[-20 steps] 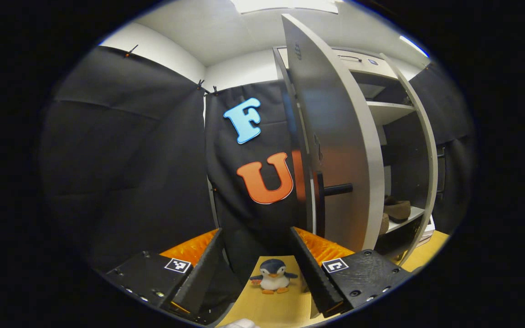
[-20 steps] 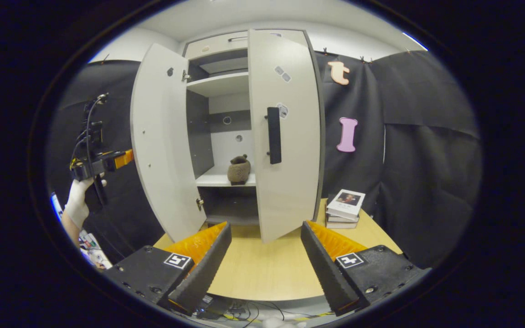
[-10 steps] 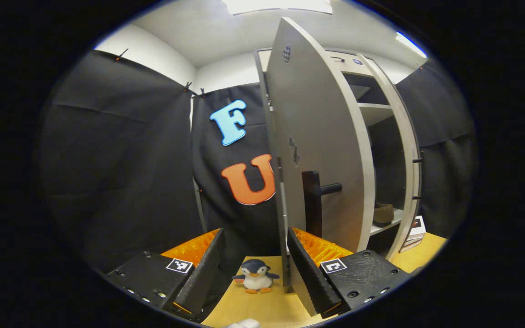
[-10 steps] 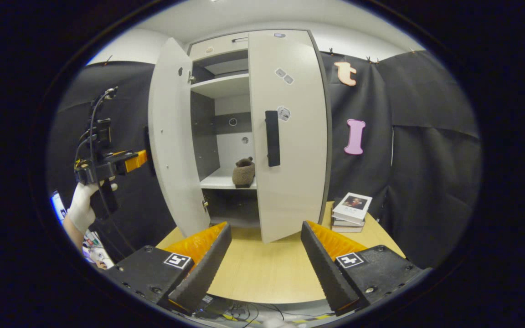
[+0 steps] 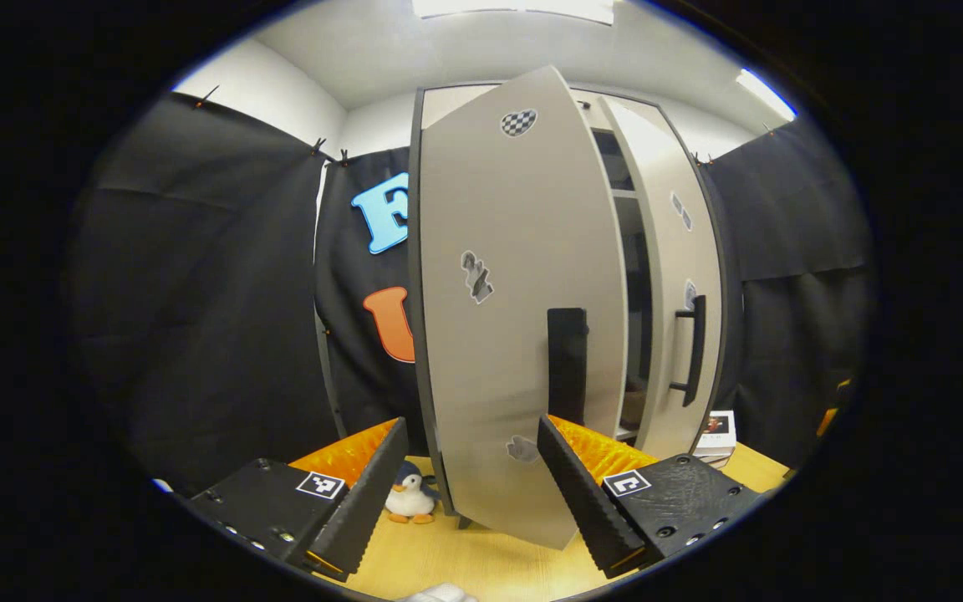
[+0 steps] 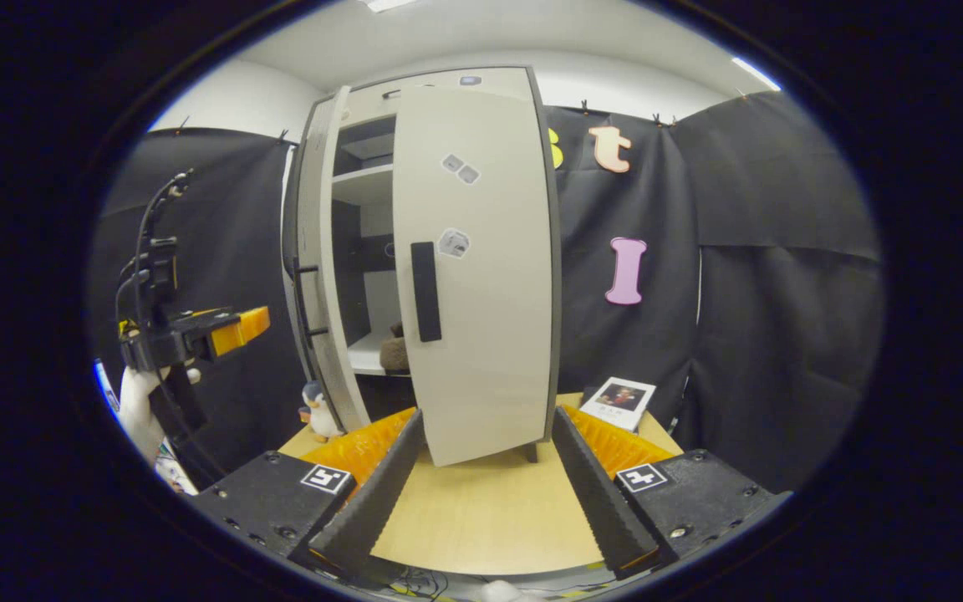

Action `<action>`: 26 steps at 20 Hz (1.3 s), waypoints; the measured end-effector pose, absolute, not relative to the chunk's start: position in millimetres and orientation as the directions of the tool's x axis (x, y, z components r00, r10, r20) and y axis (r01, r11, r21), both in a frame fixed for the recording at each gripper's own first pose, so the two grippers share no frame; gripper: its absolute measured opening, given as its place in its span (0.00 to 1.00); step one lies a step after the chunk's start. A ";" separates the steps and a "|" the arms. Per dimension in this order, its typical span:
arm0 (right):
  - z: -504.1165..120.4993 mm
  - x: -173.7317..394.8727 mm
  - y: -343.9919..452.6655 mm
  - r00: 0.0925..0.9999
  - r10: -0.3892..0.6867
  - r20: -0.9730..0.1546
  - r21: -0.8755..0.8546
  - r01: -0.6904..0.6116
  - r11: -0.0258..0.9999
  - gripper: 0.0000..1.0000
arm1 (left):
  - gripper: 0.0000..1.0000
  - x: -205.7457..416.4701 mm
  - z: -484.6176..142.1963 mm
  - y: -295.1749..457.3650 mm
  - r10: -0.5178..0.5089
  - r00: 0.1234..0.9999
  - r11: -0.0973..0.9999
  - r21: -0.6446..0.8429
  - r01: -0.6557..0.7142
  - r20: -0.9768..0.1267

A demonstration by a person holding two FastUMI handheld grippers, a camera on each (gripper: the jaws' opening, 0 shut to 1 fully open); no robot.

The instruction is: Grab one shoe with the right hand and put it into the shoe cabinet, grab the other shoe with the left hand and put it into the shoe cabinet; then close the right door with the right hand and the left door with the left hand.

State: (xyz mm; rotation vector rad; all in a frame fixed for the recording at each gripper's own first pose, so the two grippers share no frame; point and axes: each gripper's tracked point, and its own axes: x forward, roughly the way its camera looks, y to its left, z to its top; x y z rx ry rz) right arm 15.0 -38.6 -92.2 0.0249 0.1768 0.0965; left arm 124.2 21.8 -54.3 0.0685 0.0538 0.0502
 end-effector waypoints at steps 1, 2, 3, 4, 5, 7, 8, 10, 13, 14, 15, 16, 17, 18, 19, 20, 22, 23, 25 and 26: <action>-86.4 18.6 -45.7 0.982 0.098 -0.162 0.033 -0.094 0.995 0.99 | 0.96 112.6 -52.8 9.9 0.045 0.998 0.996 0.082 -0.040 -0.051; -79.2 21.2 -52.4 0.984 0.096 -0.147 0.033 -0.092 0.995 1.00 | 0.96 100.7 -51.1 -0.2 0.041 0.998 0.995 0.092 -0.037 -0.048; -73.9 22.6 -58.4 0.987 0.092 -0.133 0.034 -0.088 0.996 1.00 | 0.96 89.9 -50.4 -10.9 0.033 0.998 0.995 0.096 -0.029 -0.046; -68.9 24.0 -63.4 0.989 0.090 -0.118 0.034 -0.086 0.996 1.00 | 0.96 78.0 -50.1 -20.5 0.030 0.999 0.995 0.092 -0.025 -0.046; -64.7 25.1 -68.1 0.991 0.086 -0.105 0.034 -0.083 0.996 1.00 | 0.96 67.2 -51.0 -27.4 0.027 0.998 0.996 0.083 -0.023 -0.051; -61.2 25.4 -71.9 0.993 0.077 -0.085 0.038 -0.074 0.997 0.99 | 0.96 50.4 -54.8 -39.4 0.013 0.997 0.998 0.058 -0.008 -0.073; -60.7 24.8 -73.9 0.994 0.078 -0.081 0.037 -0.075 0.997 0.99 | 0.96 44.6 -54.1 -41.4 0.017 0.997 0.998 0.063 -0.013 -0.073; -60.7 22.9 -75.6 0.993 0.079 -0.083 0.031 -0.077 0.997 0.99 | 0.96 35.5 -48.6 -38.4 0.038 0.998 0.995 0.094 -0.033 -0.059; -60.6 20.1 -75.9 0.994 0.080 -0.078 0.029 -0.078 0.997 0.99 | 0.96 31.0 -48.3 -36.9 0.048 0.997 0.994 0.101 -0.043 -0.054; -61.1 18.6 -76.2 0.994 0.078 -0.078 0.026 -0.077 0.997 0.99 | 0.96 30.9 -49.5 -37.1 0.049 0.997 0.994 0.099 -0.043 -0.055; -61.4 17.2 -76.7 0.994 0.076 -0.078 0.023 -0.075 0.997 1.00 | 0.96 30.7 -50.8 -37.1 0.049 0.997 0.994 0.097 -0.044 -0.057; -60.8 15.9 -77.6 0.995 0.072 -0.074 0.020 -0.070 0.997 1.00 | 0.96 30.9 -53.1 -38.3 0.047 0.997 0.995 0.095 -0.041 -0.064; -61.1 15.1 -78.8 0.995 0.068 -0.072 0.018 -0.067 0.998 1.00 | 0.96 31.0 -55.6 -38.6 0.045 0.996 0.995 0.093 -0.038 -0.071; -60.9 13.7 -78.8 0.995 0.070 -0.072 0.021 -0.068 0.997 0.99 | 0.96 31.4 -56.6 -40.1 0.041 0.996 0.995 0.094 -0.034 -0.073; -61.6 12.7 -77.9 0.995 0.071 -0.074 0.027 -0.069 0.997 0.99 | 0.96 30.6 -57.7 -40.3 0.039 0.996 0.995 0.094 -0.031 -0.076; -61.5 11.5 -78.1 0.995 0.070 -0.074 0.030 -0.068 0.997 1.00 | 0.96 30.6 -57.9 -40.0 0.034 0.997 0.995 0.093 -0.027 -0.076; -59.6 10.6 -81.5 0.996 0.056 -0.073 0.026 -0.055 0.998 1.00 | 0.96 30.4 -57.4 -41.3 0.027 0.997 0.996 0.088 -0.020 -0.075; -59.4 10.5 -81.8 0.996 0.052 -0.072 0.024 -0.050 0.998 0.99 | 0.96 31.1 -57.4 -39.4 0.026 0.997 0.996 0.086 -0.020 -0.075; -58.9 9.7 -78.7 0.996 0.053 -0.070 0.021 -0.051 0.998 0.99 | 0.96 31.7 -54.6 -36.5 0.027 0.997 0.997 0.080 -0.022 -0.070; -58.3 9.6 -77.4 0.996 0.052 -0.070 0.017 -0.051 0.999 0.99 | 0.96 32.1 -53.7 -33.7 0.031 0.997 0.997 0.078 -0.025 -0.068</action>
